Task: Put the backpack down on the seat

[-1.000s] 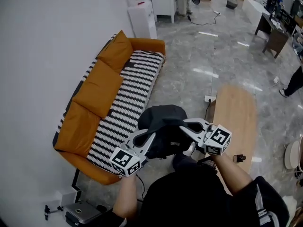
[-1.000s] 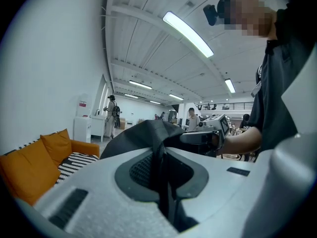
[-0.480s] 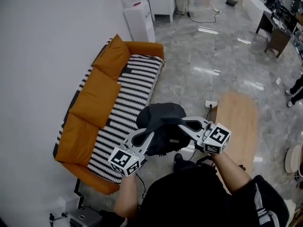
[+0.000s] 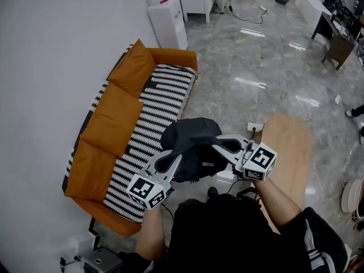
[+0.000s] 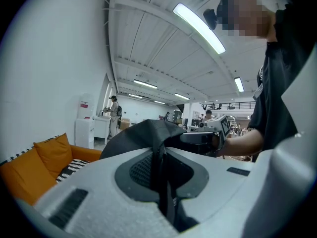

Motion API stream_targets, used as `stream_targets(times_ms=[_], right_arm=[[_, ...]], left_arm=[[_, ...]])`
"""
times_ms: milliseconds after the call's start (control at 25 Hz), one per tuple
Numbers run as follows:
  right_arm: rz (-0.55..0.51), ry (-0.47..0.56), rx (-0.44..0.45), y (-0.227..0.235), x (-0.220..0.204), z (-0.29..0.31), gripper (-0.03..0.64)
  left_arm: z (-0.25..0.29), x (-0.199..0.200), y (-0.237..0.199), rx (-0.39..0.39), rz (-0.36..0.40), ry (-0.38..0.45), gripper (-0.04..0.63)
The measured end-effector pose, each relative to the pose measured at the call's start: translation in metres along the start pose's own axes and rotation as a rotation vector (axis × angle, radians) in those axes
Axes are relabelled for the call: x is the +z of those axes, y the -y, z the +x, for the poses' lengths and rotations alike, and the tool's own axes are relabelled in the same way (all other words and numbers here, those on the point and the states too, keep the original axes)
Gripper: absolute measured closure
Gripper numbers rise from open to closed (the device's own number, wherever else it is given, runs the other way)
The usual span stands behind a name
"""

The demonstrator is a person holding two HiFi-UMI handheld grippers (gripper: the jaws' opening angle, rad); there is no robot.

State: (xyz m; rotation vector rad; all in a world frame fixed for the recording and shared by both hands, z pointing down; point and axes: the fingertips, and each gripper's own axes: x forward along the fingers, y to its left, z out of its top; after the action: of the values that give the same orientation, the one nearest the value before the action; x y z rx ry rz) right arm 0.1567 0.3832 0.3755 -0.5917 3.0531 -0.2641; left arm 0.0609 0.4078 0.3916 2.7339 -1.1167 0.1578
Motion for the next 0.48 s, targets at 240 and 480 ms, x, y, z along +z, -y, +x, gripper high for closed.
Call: stream_targets(times_ms=[240,480], right_arm=[[-0.002,0.003,-0.008,0.027,0.004,0.009,0.581],[0.014,-0.007,-0.019,0.055,0.004,0.02,0.581]], left_arm=[[0.021,0.007,-0.019,0.0,0.004,-0.002,0.557],[0.044,0.007,-0.042,-0.013,0.0,-0.001,0.556]])
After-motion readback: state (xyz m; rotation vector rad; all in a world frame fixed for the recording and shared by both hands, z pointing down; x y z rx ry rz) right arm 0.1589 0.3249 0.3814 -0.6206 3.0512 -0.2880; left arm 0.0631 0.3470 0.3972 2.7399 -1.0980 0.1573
